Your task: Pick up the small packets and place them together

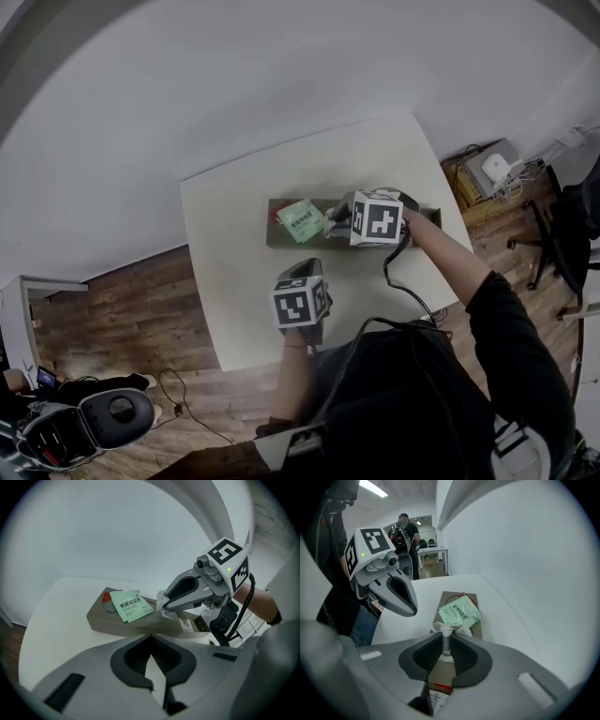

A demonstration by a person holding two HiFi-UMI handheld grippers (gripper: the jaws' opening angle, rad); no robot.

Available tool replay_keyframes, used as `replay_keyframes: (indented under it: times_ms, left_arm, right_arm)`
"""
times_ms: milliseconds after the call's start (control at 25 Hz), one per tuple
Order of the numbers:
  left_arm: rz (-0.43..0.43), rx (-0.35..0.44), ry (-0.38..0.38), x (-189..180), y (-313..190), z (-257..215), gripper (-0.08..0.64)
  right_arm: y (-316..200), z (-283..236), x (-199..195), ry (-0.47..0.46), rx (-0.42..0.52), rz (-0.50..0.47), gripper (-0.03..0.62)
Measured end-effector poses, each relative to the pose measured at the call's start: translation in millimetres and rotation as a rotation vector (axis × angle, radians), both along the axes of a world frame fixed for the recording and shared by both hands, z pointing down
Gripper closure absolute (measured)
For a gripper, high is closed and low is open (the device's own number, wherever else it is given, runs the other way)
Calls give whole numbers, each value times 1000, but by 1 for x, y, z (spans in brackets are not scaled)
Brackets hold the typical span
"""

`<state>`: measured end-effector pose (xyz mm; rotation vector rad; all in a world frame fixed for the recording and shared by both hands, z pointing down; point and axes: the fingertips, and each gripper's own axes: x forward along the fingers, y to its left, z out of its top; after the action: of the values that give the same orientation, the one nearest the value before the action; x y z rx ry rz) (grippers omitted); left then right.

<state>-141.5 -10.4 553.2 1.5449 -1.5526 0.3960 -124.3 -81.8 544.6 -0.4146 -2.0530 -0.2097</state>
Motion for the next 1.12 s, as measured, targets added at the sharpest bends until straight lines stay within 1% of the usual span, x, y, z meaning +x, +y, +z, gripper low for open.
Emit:
replay_keyframes:
  times_ms: [280,680,840,1000,1120]
  left_arm:
    - [-25,3,6,-10,3,3,562]
    - [-29,0,9,-14,0,7,561]
    - [-29,7,2,-3,10,3,563]
    - [-29,2,8,-14,6,8,561]
    - [-29,0,9,-15,4,8,563]
  right_arm:
    - [8,9,-18,12,-14,-33,535]
    - [14,19,-27,45,-16,-72,535]
    - [23,17,-18,39,-7,-72,534]
    - [18,23,-29,41,-14,-65,532]
    - [16,23,-30,36,-14,-61,528]
